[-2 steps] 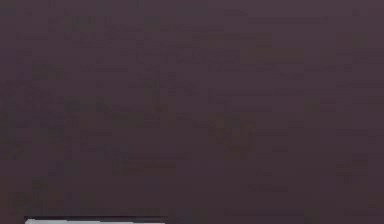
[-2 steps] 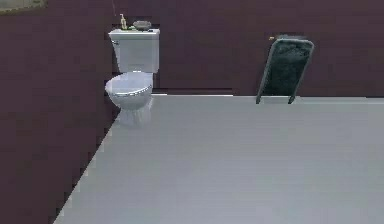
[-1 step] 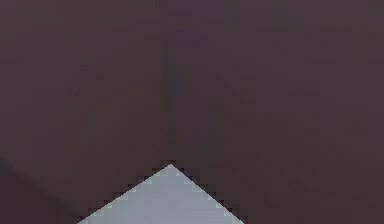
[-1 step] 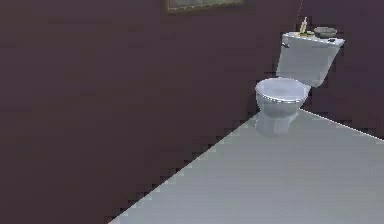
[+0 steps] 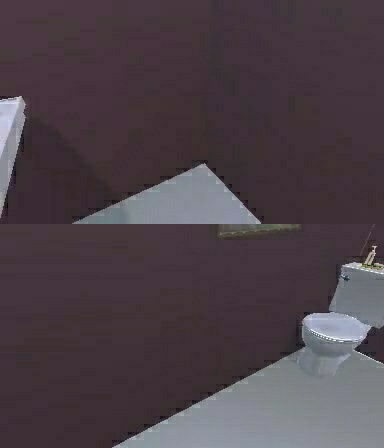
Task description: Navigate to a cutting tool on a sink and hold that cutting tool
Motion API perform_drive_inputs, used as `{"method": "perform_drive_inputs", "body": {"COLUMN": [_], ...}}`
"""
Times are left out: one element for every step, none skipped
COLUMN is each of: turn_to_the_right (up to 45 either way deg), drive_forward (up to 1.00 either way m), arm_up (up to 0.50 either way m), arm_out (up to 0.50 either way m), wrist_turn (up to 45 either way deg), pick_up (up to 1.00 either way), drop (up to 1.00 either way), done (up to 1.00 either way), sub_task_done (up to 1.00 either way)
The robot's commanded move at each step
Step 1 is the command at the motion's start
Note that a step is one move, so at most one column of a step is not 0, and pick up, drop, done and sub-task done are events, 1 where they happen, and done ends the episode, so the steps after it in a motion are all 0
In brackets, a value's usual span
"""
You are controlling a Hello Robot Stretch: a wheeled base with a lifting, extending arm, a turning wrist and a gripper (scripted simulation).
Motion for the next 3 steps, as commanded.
{"method": "perform_drive_inputs", "body": {"turn_to_the_right": [0.0, -21.0, 0.0], "drive_forward": [0.2, 0.0, 0.6], "arm_up": [0.0, 0.0, 0.0], "arm_out": [0.0, 0.0, 0.0], "wrist_turn": [0.0, 0.0, 0.0], "pick_up": [0.0, 0.0, 0.0], "drop": [0.0, 0.0, 0.0], "done": [0.0, 0.0, 0.0], "sub_task_done": [0.0, 0.0, 0.0]}}
